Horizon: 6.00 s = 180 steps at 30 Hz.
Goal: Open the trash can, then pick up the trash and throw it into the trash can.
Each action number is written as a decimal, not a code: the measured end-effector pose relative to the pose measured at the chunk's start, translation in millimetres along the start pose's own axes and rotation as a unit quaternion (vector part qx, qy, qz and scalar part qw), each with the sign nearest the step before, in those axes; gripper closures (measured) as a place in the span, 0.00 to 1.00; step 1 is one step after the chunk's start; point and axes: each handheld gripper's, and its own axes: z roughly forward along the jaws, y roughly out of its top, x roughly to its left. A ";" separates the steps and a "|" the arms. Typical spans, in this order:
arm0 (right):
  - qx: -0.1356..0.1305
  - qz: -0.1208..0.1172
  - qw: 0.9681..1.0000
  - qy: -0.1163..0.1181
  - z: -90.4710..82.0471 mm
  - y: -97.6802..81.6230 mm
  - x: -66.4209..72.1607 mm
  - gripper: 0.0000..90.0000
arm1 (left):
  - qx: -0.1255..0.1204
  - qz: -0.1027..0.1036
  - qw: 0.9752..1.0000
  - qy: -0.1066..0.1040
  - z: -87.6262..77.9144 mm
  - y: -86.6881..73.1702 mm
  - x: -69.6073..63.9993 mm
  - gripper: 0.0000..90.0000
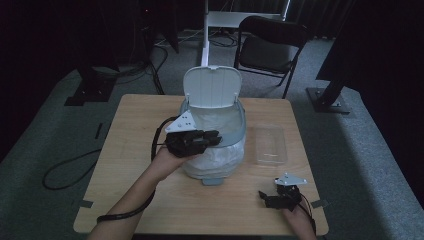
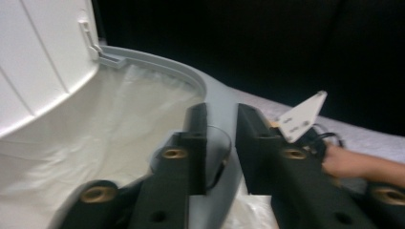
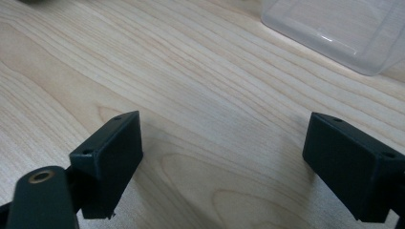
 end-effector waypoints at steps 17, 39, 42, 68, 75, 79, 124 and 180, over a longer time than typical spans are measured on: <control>0.000 0.000 1.000 0.000 0.0 0.0 0.0 0.14 | -0.015 -0.021 1.000 0.010 -6.2 -1.7 -2.0 0.31; 0.000 0.000 1.000 0.000 0.0 0.0 0.0 0.14 | -0.015 0.007 0.995 0.103 -20.7 -10.2 -3.1 0.11; 0.000 0.000 1.000 0.000 0.0 0.0 0.0 0.14 | -0.015 -0.002 0.995 0.096 -23.1 -11.1 -3.6 0.01; 0.000 -0.001 1.000 0.002 0.0 0.1 -0.4 0.14 | -0.006 -0.021 0.987 0.161 -63.4 -52.3 12.2 0.01; 0.001 -0.004 1.000 0.004 -0.3 -0.2 -0.9 0.14 | 0.000 -0.029 0.985 0.169 -64.8 -68.9 20.9 0.01; 0.000 -0.010 1.000 0.010 -1.7 -1.4 -1.1 0.15 | 0.005 -0.029 0.983 0.183 -66.0 -77.7 26.0 0.01; -0.091 0.073 0.993 0.000 -42.6 40.2 -44.3 0.19 | 0.125 -0.103 0.948 0.273 -81.6 -218.0 62.5 0.01; -0.031 0.289 0.956 0.039 26.2 90.8 -134.0 0.64 | 0.199 -0.181 0.905 0.330 -86.3 -254.9 86.9 0.01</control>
